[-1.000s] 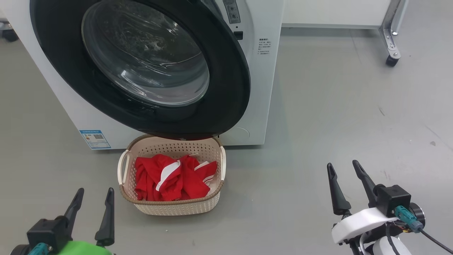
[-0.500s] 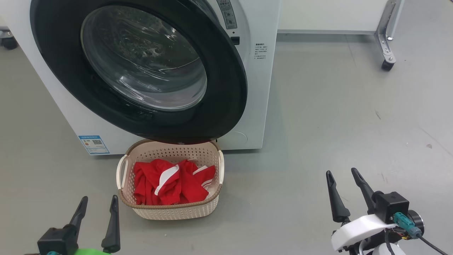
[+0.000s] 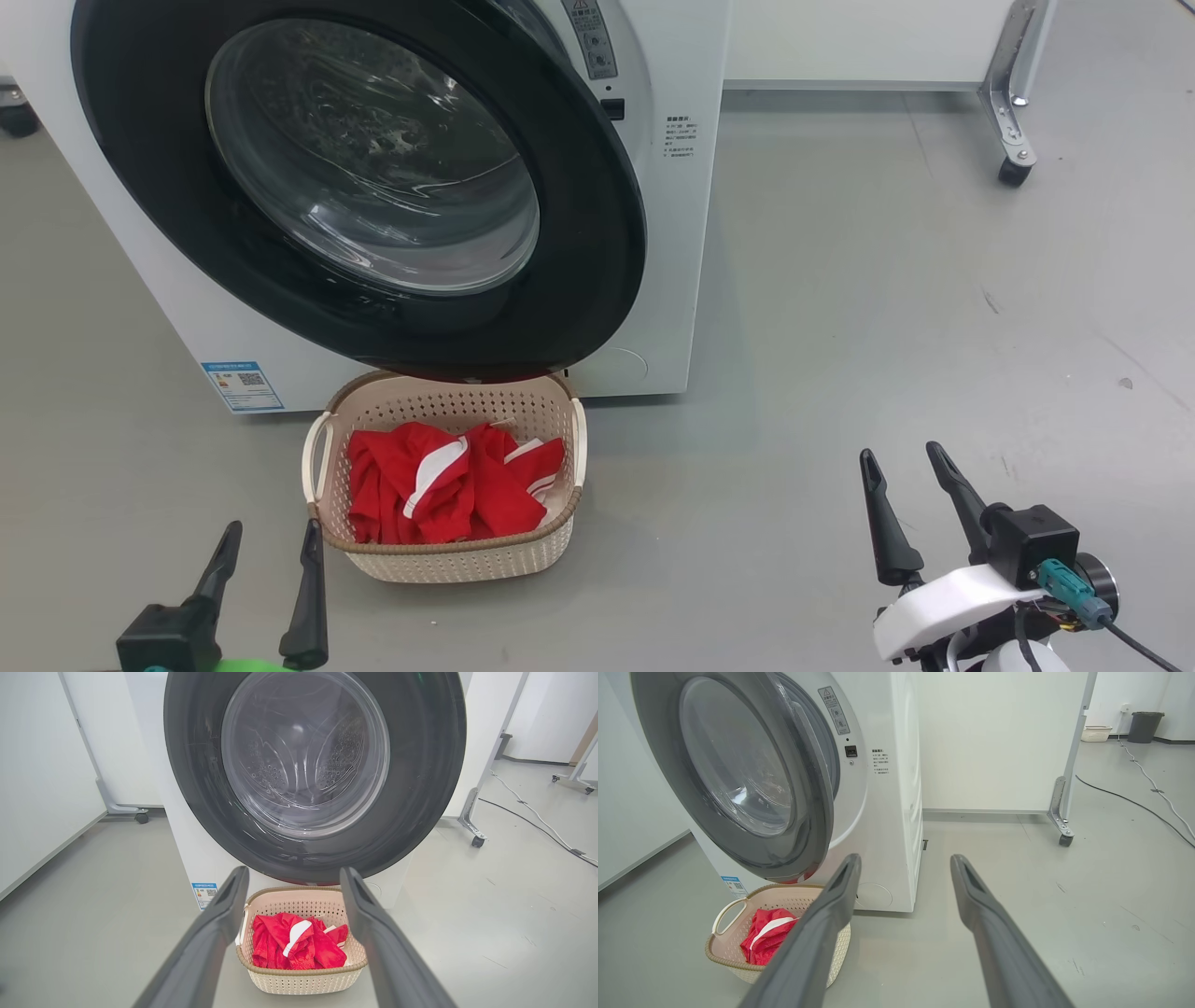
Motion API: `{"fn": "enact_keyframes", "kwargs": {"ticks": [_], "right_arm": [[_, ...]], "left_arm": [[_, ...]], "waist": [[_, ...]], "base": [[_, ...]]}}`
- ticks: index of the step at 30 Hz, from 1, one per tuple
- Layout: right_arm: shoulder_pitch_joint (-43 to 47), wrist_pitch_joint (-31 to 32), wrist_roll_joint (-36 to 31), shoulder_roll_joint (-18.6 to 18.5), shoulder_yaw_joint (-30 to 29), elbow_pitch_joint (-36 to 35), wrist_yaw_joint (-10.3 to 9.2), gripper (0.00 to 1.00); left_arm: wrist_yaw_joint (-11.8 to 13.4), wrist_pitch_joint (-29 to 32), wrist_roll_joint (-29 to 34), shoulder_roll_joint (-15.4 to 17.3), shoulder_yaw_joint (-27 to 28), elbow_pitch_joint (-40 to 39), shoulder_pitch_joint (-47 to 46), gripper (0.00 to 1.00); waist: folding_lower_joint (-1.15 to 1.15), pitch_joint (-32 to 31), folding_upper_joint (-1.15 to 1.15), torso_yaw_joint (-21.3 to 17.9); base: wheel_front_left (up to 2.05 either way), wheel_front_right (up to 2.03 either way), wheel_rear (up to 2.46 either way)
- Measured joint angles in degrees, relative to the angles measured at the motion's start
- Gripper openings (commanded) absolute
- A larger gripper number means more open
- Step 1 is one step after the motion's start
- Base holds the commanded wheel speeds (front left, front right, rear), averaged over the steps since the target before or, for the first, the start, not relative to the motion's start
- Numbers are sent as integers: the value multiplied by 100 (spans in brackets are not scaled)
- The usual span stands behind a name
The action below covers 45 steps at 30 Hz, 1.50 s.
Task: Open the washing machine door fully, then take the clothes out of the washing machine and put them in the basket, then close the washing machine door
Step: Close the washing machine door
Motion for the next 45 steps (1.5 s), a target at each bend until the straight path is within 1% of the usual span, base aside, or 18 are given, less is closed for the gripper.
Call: {"fn": "enact_keyframes", "kwargs": {"ticks": [9,11,12,15,22,27,28,36,45], "right_arm": [[0,0,-74,1,-4,-21,1,100],[0,0,-89,5,-22,-35,1,43],[0,0,-89,8,-36,-47,0,0],[-1,0,-87,12,-51,-54,1,0],[-51,0,-98,12,151,-30,154,0],[-308,5,-127,9,324,-13,258,0],[-443,23,-159,9,401,-13,307,0],[-1251,226,-246,-4,710,-22,442,0],[-2387,475,-241,-16,867,22,498,0]], "left_arm": [[7,-2,19,-5,-34,15,0,100],[7,-2,52,-5,-40,23,0,100],[8,-19,71,-5,-44,25,0,100],[9,-20,98,-10,-53,25,0,100],[27,-19,99,-16,-86,31,0,100],[26,-18,101,-19,-159,23,-4,100],[25,-16,101,-20,-187,9,-9,100],[16,-16,180,-20,-257,-147,-219,100],[-4,-96,254,-47,-374,-244,-616,100]], "waist": [[0,5,0,7],[0,4,0,11],[0,4,0,13],[0,6,0,21],[0,23,0,48],[0,63,0,89],[0,103,0,118],[0,367,0,287],[0,767,0,629]], "base": [[0,0,0],[0,0,0],[0,0,0],[0,0,0],[0,0,0],[0,0,0],[0,0,0],[0,0,0],[0,0,0]]}}
